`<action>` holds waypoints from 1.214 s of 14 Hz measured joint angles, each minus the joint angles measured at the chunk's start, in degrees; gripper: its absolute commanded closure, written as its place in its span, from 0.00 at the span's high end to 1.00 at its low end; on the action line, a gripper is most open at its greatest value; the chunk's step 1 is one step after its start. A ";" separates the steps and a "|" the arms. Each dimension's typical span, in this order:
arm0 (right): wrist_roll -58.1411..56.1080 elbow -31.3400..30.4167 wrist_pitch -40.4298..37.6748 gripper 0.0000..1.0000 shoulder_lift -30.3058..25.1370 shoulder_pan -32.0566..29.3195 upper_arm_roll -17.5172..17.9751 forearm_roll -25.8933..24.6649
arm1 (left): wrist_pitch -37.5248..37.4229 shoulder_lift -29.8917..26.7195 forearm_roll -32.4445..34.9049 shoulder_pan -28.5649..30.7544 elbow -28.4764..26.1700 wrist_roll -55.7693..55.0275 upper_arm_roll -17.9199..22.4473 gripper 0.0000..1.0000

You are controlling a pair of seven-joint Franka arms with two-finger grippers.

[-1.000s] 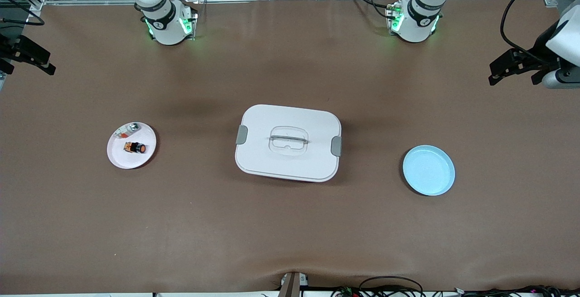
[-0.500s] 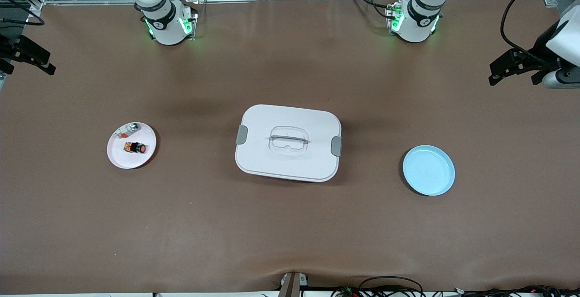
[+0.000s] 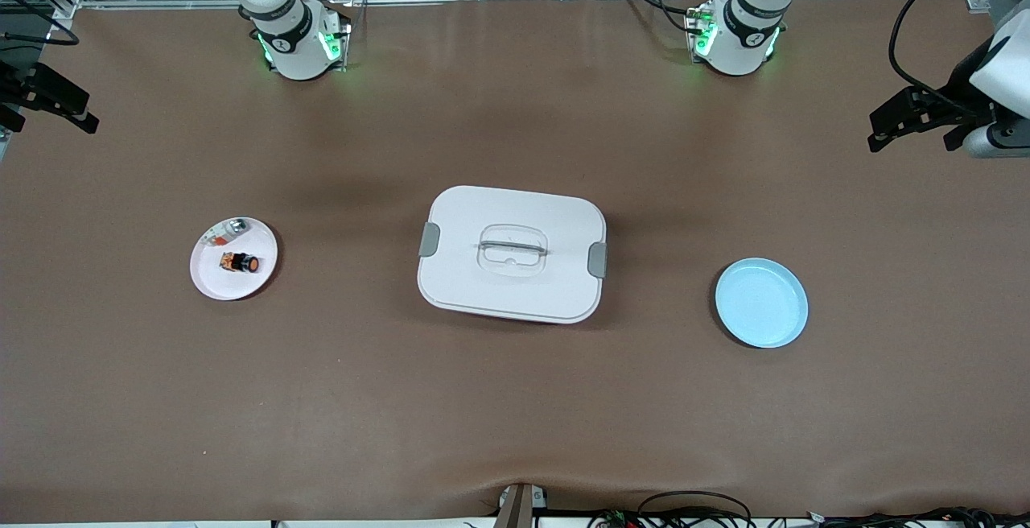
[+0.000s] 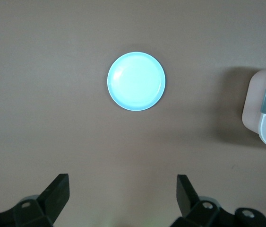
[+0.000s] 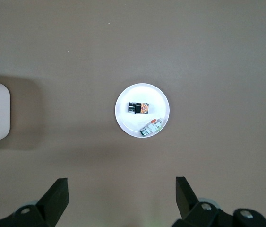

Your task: Transfer orange switch to right arm and place

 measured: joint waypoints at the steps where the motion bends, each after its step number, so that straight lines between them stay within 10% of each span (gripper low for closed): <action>1: 0.00 0.00 0.00 1.00 0.00 0.00 -0.02 0.00 | 0.00 0.00 0.00 0.00 0.00 0.00 0.00 1.00; 17: -0.09 0.10 0.02 1.00 0.00 3.16 -2.65 0.00 | 0.01 1.73 0.00 0.06 2.23 0.00 0.01 1.00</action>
